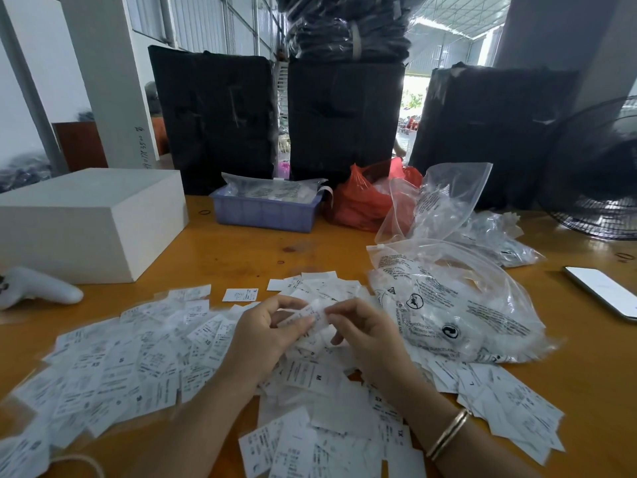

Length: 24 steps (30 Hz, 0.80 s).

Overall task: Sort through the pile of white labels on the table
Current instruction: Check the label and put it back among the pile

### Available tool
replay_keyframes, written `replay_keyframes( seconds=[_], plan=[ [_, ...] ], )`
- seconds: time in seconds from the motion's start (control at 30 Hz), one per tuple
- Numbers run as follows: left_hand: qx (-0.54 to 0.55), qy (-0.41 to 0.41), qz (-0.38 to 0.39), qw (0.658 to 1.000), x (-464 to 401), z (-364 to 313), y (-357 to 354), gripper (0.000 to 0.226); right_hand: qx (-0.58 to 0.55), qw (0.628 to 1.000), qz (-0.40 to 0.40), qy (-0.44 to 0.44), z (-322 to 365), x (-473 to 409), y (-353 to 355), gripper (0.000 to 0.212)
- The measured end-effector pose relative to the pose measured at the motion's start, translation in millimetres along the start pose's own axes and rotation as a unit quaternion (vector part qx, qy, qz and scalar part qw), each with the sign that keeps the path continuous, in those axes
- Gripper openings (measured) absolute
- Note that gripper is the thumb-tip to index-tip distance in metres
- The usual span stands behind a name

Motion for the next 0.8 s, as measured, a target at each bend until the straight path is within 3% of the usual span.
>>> replay_keyframes(
  seconds=[0.23,0.3,0.4,0.47,0.57,0.63,0.7,0.8],
  plan=[
    [-0.091,-0.054,-0.018,0.994,1,-10,3,0.010,-0.005,0.999,0.048,-0.015,-2,3,-8,0.021],
    [-0.089,-0.053,-0.026,0.994,-1,-9,6,0.010,-0.022,1.000,0.001,-0.004,3,0,4,0.022],
    [-0.110,-0.055,-0.054,0.991,-2,-5,12,0.015,-0.004,0.989,-0.150,0.019,17,-15,51,0.023],
    [-0.141,-0.068,-0.061,0.986,-3,-5,13,0.023,0.080,0.971,-0.222,0.042,27,-26,89,0.021],
    [-0.179,-0.066,-0.074,0.979,-5,0,13,0.035,0.238,0.937,-0.255,0.007,20,-45,141,0.023],
    [-0.241,-0.070,-0.096,0.963,-6,0,16,0.039,0.339,0.916,-0.199,-0.077,-4,-56,163,0.024],
    [-0.312,-0.069,-0.109,0.941,-7,2,16,0.042,0.475,0.863,-0.074,-0.154,-30,-63,168,0.019],
    [-0.348,-0.058,-0.115,0.929,-8,5,15,0.040,0.583,0.783,0.040,-0.214,-55,-57,164,0.042]
  ],
)
Point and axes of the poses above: each hand's wrist, its own x-axis away from the middle knuckle, its own y-axis out of the back of the hand, z = x × y, the point moved 9 cm from there along -x, towards the middle knuckle, and after that the axes turned 4 degrees about y, right-handed, at the moved point
